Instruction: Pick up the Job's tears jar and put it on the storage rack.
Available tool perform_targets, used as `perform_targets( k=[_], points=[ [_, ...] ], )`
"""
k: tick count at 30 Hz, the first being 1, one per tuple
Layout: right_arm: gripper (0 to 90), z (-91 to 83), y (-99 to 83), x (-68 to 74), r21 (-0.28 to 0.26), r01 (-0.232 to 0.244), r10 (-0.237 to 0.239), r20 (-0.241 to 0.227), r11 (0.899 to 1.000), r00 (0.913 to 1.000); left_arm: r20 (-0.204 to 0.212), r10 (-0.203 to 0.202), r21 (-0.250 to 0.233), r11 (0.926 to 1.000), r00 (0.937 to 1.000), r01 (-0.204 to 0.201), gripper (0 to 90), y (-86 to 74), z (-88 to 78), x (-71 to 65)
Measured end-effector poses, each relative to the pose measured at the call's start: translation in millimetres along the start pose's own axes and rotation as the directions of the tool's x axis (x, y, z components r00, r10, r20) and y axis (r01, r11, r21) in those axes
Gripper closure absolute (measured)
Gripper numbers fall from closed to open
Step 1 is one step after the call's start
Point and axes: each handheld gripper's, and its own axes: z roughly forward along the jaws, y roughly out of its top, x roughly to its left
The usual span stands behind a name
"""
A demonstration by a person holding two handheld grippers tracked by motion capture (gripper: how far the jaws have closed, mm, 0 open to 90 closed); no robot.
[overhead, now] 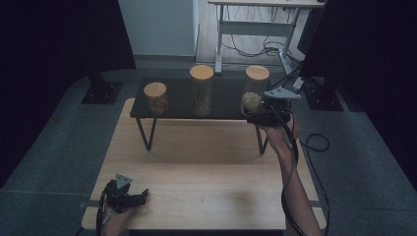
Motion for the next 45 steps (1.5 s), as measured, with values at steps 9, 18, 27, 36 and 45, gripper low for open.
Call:
perform_targets(
  k=[9,18,27,36,45],
  points=[
    [5.3,-6.6,-4.9,0.5,0.001,0.002,-0.002,-0.003,1.0,1.0,0.0,0.001,0.001,1.0,1.0,-0.001,2.6,0.0,0.0,0.1],
    [5.4,-11.6,-11.1,-0.1,0.006,0.0,0.0,-0.001,1.0,1.0,-0.001,0.006,0.005,1.0,1.0,-0.006,2.6,0.1,-0.3,0.4],
    [5.3,-17.5,-16.9,-2.1,0.006,-0.008,0.008,-0.002,1.0,1.0,0.0,0.003,0.002,1.0,1.0,-0.003,2.6,0.0,-0.1,0.2],
    [5.2,-22.7,-22.1,-2.2,0.011,-0.007,0.007,0.003,1.0,1.0,0.0,0.003,0.003,1.0,1.0,-0.003,2.6,0.0,-0.2,0.2],
    [5.2,-26.6,-28.5,-1.9,0.015,-0.008,0.007,0.006,1.0,1.0,0.0,0.002,0.002,1.0,1.0,-0.002,2.6,0.0,-0.1,0.1]
  ],
)
